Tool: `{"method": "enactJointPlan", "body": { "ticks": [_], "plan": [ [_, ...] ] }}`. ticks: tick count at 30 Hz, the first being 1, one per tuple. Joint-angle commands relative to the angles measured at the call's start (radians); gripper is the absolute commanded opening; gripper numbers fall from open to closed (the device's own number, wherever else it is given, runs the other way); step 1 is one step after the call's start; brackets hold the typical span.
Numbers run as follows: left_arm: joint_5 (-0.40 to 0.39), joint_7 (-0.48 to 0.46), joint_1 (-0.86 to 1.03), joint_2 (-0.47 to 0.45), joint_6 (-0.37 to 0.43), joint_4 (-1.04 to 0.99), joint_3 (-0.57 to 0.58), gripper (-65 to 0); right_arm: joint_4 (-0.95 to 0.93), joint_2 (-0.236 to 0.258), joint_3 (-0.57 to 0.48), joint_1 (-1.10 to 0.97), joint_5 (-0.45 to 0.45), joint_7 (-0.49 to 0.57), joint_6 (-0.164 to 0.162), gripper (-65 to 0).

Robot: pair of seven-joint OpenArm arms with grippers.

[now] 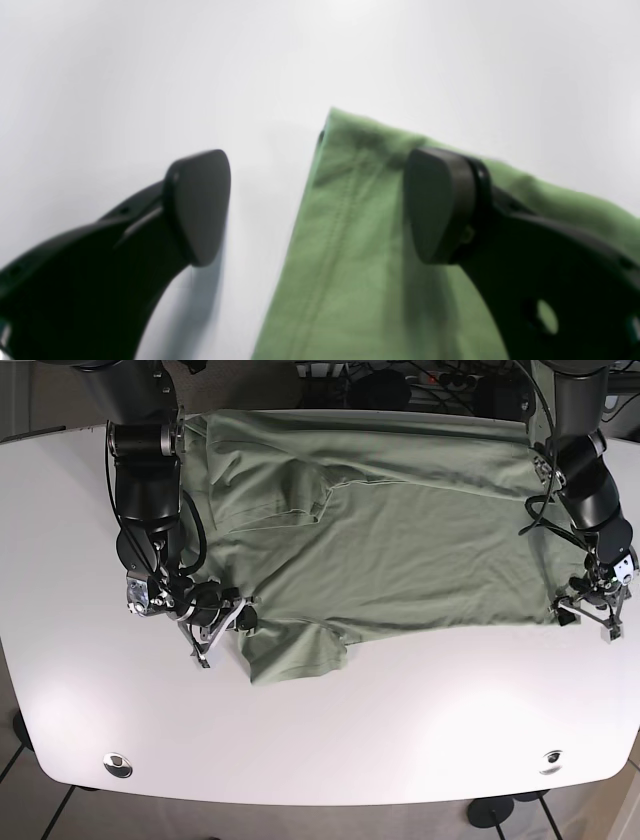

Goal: Fold the T-shirt properly
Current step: 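Grasp the shirt's hem with both grippers and fold it over toward the collar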

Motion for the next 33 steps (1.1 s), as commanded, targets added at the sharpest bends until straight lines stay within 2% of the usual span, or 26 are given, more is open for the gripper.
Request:
{"method": "enactJointPlan", "body": {
  "ticks": [1,2,4,5,6,7,10,13,16,19,21,25,30,33],
  "plan": [
    [-0.005,0.009,-0.02,-0.013,-0.047,-0.023,0.002,-13.9,0.01,0.006,0.001,0.022,-0.003,-0.007,-0.005,-61.4],
    [-0.005,0.011,-0.02,-0.009,-0.073,-0.03,0.003,-14.9,0.01,0.004,0.003,0.022,-0.003,-0.005,-0.005,-61.4],
    [-0.005,0.011,-0.017,-0.004,-0.11,-0.03,0.003,-29.7,0.01,0.004,0.003,0.022,-0.003,-0.005,-0.005,-61.4],
    [-0.005,0.006,-0.017,-0.004,-0.112,-0.03,0.003,-46.1,0.01,0.004,0.006,0.022,-0.003,-0.005,-0.005,-61.5],
    [-0.005,0.003,-0.019,-0.004,-0.112,-0.03,0.002,-57.5,0.01,0.004,0.006,0.022,-0.003,-0.005,-0.005,-61.5],
    [-0.005,0.003,-0.019,-0.004,-0.115,-0.024,0.003,-65.0,0.01,0.004,0.007,0.022,-0.003,-0.005,-0.005,-61.7],
    [-0.016,0.005,-0.022,-0.004,-0.125,0.003,-0.021,-65.0,0.041,0.004,0.007,0.019,-0.002,-0.004,-0.006,-63.3],
    [-0.082,0.041,-0.008,0.02,-0.219,0.152,-0.037,-65.0,0.166,0.004,0.007,-0.008,-0.002,-0.007,-0.009,-63.3],
    [-0.134,0.181,0.049,0.054,-0.264,0.376,-0.044,-65.0,0.32,0.004,0.009,-0.033,-0.002,-0.055,-0.065,-63.3],
    [-0.182,0.285,0.102,0.099,-0.264,0.582,-0.046,-65.0,0.45,0.01,0.01,-0.059,-0.002,-0.113,-0.085,-63.3],
    [-0.226,0.382,0.155,0.114,-0.264,0.744,-0.046,-65.0,0.582,0.01,0.061,-0.102,-0.002,-0.183,-0.085,-63.3],
    [-0.303,0.486,0.25,0.129,-0.264,0.929,-0.048,-65.0,0.769,0.006,0.132,-0.194,-0.002,-0.279,-0.081,-63.3],
    [-0.392,0.558,0.383,0.129,-0.265,1.062,-0.135,-65.0,0.943,0.007,0.211,-0.357,0.0,-0.322,-0.075,-63.3],
    [-0.424,0.571,0.478,0.126,-0.265,1.097,-0.175,-65.0,1.03,0.007,0.25,-0.462,0.0,-0.348,-0.074,-63.3]
  ]
}}
